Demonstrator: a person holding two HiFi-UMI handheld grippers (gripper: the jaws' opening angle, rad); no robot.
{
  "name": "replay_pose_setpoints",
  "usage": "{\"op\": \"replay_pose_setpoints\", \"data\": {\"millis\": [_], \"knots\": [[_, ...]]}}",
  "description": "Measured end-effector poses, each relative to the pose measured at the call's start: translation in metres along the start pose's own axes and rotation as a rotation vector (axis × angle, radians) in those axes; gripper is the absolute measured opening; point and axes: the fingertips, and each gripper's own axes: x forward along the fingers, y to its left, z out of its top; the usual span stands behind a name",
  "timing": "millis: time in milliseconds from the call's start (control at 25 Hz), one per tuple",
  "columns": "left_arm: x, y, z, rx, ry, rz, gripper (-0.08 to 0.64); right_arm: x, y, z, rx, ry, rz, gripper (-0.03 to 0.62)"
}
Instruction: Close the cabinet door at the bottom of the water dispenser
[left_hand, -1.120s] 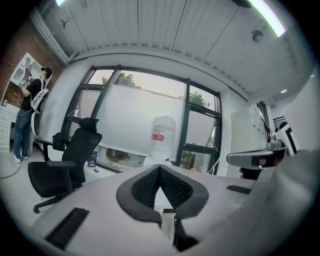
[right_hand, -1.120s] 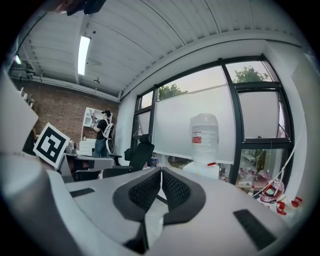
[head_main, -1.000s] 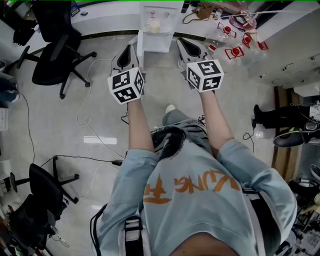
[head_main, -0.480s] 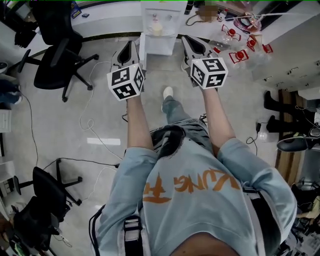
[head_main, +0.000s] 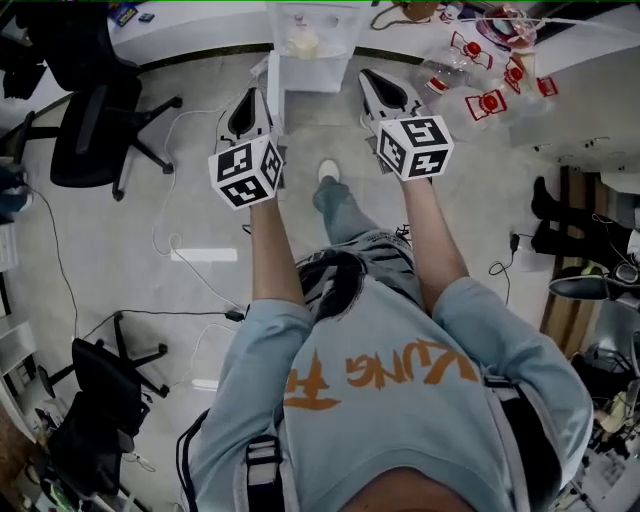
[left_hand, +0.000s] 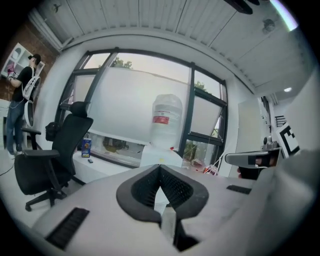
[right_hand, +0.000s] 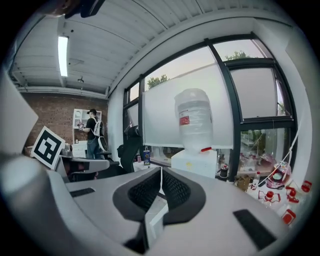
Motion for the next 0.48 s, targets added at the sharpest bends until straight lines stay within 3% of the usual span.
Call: {"op": "replay_pose_setpoints", "data": {"millis": [240, 480], "knots": [[0.051, 0.046, -0.035, -0.071, 0.078, 0.115, 0.021, 0.066, -0.021, -0.030, 0.001, 0.099, 0.048, 0.029], [0.115, 0.050, -0.045, -0.082, 0.138, 0.130, 0.021, 0.124, -0.059, -0.035, 0.015, 0.143, 0.078, 0.029]]}}
